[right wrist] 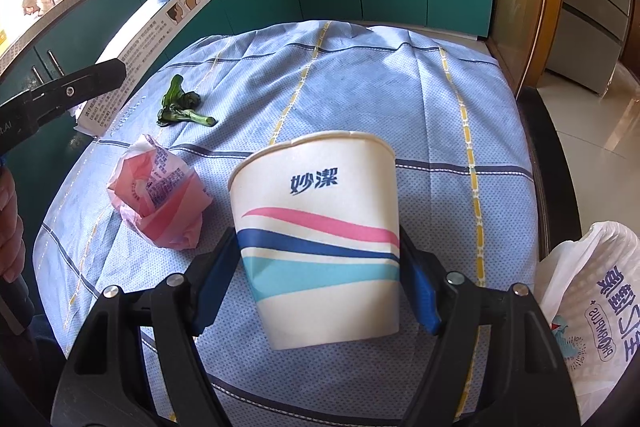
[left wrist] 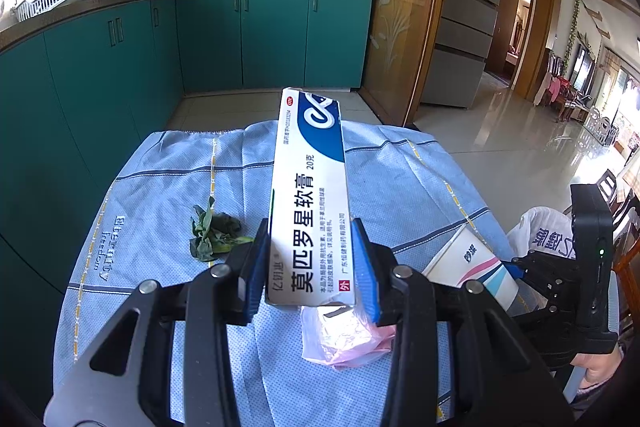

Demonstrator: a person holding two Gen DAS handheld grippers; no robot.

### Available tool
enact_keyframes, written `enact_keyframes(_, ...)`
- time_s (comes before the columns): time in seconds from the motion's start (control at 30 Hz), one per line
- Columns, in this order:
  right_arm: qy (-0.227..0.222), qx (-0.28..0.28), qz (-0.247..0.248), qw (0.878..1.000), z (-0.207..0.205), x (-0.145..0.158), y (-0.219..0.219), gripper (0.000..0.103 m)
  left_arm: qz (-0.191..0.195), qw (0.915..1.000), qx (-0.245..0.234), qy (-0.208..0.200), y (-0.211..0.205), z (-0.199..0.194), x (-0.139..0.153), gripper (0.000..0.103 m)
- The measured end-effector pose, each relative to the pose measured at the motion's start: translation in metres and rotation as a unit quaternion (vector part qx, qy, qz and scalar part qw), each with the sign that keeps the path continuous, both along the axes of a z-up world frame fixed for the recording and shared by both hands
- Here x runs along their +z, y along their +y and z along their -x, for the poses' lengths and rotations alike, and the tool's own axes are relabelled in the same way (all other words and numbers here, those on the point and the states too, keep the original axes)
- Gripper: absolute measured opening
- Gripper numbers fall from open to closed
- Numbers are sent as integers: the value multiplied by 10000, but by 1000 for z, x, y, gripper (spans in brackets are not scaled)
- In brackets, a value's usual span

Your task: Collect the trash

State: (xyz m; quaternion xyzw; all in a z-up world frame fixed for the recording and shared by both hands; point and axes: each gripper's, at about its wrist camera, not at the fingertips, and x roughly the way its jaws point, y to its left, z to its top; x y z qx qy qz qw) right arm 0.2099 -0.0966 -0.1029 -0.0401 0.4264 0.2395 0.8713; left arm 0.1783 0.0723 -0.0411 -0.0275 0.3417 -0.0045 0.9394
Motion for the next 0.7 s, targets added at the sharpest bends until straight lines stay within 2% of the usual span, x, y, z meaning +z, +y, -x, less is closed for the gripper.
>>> enact_keyframes(0.7,-173,-59,-6,9998,6,9,-4,74,1,10000,18,-26,-1,2,1,40)
